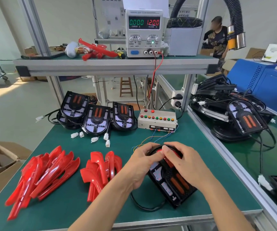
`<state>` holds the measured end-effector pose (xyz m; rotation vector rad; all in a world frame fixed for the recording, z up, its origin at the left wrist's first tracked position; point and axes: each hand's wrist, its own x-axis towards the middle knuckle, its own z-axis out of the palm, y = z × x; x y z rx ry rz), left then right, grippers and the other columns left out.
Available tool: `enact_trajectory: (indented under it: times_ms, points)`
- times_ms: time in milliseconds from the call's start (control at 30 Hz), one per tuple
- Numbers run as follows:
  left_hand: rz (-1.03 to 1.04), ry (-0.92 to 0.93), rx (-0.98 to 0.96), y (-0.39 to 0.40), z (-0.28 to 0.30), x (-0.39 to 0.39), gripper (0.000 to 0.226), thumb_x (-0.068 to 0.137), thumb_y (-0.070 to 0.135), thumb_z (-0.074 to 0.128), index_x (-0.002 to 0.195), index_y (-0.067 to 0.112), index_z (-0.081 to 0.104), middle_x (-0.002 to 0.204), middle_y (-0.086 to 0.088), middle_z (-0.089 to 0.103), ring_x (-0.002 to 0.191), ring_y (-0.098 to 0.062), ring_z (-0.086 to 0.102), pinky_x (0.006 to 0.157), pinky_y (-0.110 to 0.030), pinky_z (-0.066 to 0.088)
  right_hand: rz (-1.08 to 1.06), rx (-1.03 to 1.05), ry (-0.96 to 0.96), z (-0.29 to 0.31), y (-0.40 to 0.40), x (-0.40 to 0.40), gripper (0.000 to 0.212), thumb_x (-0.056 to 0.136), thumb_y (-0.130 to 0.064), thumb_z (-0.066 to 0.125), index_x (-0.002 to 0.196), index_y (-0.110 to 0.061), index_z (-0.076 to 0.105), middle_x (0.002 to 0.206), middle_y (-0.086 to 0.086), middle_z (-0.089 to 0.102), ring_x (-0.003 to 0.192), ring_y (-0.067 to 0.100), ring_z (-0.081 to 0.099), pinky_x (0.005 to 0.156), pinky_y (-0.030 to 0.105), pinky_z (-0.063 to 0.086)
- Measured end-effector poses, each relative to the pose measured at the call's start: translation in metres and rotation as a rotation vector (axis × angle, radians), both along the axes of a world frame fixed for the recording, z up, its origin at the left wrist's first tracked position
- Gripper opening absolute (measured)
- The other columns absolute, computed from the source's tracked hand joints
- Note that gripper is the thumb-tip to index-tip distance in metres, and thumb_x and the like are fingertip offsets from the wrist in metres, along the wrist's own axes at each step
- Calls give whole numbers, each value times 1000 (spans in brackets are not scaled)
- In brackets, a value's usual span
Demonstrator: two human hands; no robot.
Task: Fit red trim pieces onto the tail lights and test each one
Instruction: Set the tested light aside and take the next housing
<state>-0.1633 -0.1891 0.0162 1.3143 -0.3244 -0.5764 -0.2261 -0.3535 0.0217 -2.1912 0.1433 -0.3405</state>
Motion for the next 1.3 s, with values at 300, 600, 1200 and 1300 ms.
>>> enact_trajectory:
  times_ms: [300,600,1200,1300]
  points:
    - [62,126,-85,-3,1,-8,30,86,11,76,114,2,72,112,-22,73,94,-28,69,94,-42,55,236,140,37,4,-12,4,21,101,-44,54,113,-41,71,113,-17,74,107,1,67,93,18,48]
    - [156,166,-214,-17,-10,-22,32,87,9,74,117,3,67,117,-22,71,100,-27,67,102,-45,52,86,270,-31,-9,-9,0,16,99,-44,60,104,-36,73,100,-10,77,95,8,72,91,35,54]
    - [173,-66,-200,-27,-10,-21,35,79,21,78,108,6,69,101,-12,75,92,-20,69,85,-30,56,54,584,-59,-8,-3,-5,14,87,-37,69,93,-25,74,90,-1,75,82,9,68,76,25,50]
    - [155,-59,-217,-29,-10,-21,31,79,18,78,107,7,70,99,-12,75,91,-20,70,81,-27,56,46,571,-64,-8,-3,-7,17,85,-41,68,93,-27,74,92,0,75,84,11,68,81,30,50]
